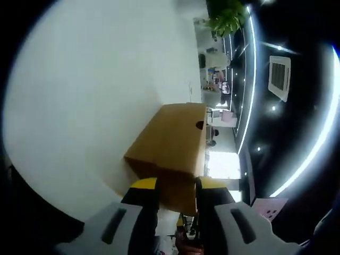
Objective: Operate the shoe box by opening the lid, removing the specified soft item, and placing it in the target area until the item is outside and the box remains undamaged.
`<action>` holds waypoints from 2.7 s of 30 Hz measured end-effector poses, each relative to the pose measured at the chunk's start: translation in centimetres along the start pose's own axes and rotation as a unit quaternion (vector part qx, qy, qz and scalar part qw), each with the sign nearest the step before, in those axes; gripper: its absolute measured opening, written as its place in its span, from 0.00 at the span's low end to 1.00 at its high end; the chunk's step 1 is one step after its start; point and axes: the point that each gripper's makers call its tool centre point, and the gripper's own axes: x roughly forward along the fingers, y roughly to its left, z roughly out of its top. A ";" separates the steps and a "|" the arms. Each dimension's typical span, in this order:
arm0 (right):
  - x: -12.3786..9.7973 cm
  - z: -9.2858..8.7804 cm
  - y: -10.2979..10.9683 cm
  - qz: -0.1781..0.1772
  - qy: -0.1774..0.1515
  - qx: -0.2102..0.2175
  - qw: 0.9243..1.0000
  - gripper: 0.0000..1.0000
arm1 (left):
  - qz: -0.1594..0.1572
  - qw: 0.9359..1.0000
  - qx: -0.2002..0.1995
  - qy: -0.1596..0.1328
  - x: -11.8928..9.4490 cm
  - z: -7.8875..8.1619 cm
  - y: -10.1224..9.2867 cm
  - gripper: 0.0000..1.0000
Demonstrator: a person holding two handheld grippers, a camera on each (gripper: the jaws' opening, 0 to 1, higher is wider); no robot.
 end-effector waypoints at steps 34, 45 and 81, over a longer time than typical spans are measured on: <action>-0.4 1.8 0.1 -0.055 -0.025 0.030 0.998 0.27 | 0.040 0.999 -0.006 -0.021 -1.1 -0.3 -2.7 0.26; -0.5 1.9 0.7 -0.085 -0.039 0.050 0.994 0.27 | 0.062 0.998 -0.003 -0.025 -1.4 -0.4 -3.8 0.26; -0.1 2.5 8.1 0.064 -0.076 0.021 0.995 0.12 | -0.047 0.997 0.004 -0.052 -0.9 0.5 -10.9 0.12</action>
